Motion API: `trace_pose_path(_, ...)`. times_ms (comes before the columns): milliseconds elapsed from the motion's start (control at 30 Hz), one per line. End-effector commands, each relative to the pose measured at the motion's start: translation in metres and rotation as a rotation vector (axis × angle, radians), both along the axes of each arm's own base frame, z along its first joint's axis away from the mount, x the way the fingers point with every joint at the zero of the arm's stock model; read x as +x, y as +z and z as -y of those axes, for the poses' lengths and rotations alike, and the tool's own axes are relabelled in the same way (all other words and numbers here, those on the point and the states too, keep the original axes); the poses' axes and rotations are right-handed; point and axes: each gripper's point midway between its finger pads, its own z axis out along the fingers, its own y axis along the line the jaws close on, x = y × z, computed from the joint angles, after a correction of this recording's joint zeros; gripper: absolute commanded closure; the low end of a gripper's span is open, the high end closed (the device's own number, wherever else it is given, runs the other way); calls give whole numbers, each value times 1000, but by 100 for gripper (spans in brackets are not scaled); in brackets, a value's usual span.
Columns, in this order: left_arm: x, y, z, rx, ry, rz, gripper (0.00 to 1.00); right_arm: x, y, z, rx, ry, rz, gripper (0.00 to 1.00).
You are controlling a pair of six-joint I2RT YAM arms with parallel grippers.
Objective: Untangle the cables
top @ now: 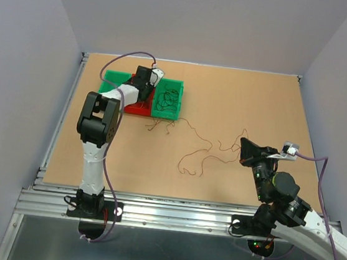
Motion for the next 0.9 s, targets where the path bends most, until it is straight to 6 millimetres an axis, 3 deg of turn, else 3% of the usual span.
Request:
trace_pose_path(0, -8, -8, 20, -121, -59, -107, 100, -4, 33, 3, 69, 7, 41, 99)
trace_pose_path(100, -12, -4, 37, -207, -100, -132, 100, -3, 32, 2, 67, 8, 39, 100)
trace_pose_path(300, -2, 33, 94, -479, -124, -133, 98, 0, 29, 2, 56, -8, 27, 100)
trace_pose_path(333, -1, 38, 102, -496, -132, -122, 90, 0, 28, 2, 52, -13, 24, 99)
trace_pose_path(400, -3, 48, 129, -520, -148, -91, 83, 1, 28, 1, 48, -17, 20, 100)
trace_pose_path(500, -8, 54, 155, -537, -174, -71, 76, 3, 25, 1, 39, -25, 12, 99)
trace_pose_path(567, -17, 68, 176, -538, -228, -49, 68, 4, 23, 0, 35, -29, 7, 99)
trace_pose_path(600, -23, 70, 181, -528, -246, -45, 56, 4, 23, -1, 32, -29, 5, 99)
trace_pose_path(667, -25, 81, 178, -513, -253, -8, 33, 4, 23, -2, 31, -26, 4, 99)
trace_pose_path(700, -29, 95, 170, -498, -254, 28, 27, 5, 22, -4, 21, -21, 1, 99)
trace_pose_path(733, -27, 113, 167, -498, -255, 73, 25, 5, 22, -4, 20, -20, 0, 99)
trace_pose_path(867, -41, 137, 145, -488, -261, 160, 16, 7, 21, -13, -9, 5, -8, 99)
